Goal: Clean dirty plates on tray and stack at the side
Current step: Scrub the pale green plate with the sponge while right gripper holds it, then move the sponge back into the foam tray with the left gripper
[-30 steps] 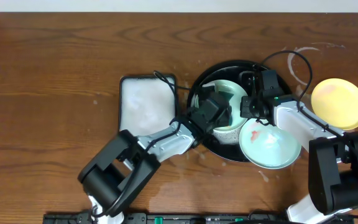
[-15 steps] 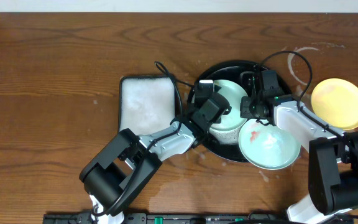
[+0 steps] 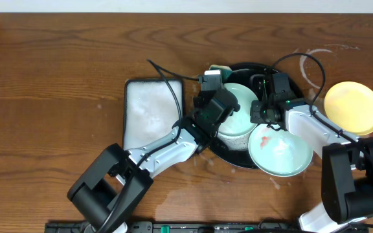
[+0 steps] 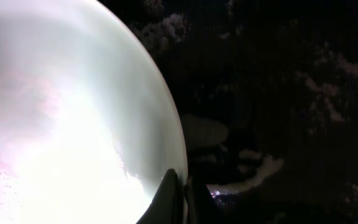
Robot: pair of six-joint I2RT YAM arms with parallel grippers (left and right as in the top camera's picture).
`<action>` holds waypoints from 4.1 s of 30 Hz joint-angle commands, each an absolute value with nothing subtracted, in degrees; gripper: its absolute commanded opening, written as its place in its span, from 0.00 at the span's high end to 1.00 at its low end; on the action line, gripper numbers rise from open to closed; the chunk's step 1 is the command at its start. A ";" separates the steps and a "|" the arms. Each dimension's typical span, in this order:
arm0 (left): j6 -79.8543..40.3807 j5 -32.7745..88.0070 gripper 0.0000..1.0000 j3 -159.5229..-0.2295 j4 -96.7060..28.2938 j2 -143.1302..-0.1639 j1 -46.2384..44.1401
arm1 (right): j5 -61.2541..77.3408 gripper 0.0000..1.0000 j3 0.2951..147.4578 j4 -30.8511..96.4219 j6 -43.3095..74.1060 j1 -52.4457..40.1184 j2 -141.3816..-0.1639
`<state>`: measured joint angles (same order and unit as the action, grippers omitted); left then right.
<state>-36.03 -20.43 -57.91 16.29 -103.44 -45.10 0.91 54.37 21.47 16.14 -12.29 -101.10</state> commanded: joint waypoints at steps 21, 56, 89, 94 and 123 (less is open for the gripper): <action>-36.53 -20.36 0.92 -58.85 15.81 -115.18 -42.48 | 1.13 0.99 53.45 24.51 16.21 -12.75 -101.38; -47.53 -13.72 0.92 -58.85 9.76 -112.53 -44.31 | 1.15 0.99 53.45 24.69 16.23 -12.75 -101.38; -47.31 -5.32 0.92 -58.85 18.35 -111.13 -42.98 | 2.26 0.99 53.45 24.53 16.27 -12.82 -101.38; -45.34 -5.43 0.92 -58.85 18.90 -115.90 -42.68 | 2.44 0.99 53.45 24.64 16.25 -12.82 -101.38; -30.13 -20.78 0.92 -58.85 -22.44 -75.50 -25.96 | 1.69 0.99 55.37 25.41 12.69 -14.04 -87.83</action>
<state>-28.29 -21.43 -59.27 -17.50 -76.88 -29.93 3.14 54.54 25.43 15.35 -12.84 -94.28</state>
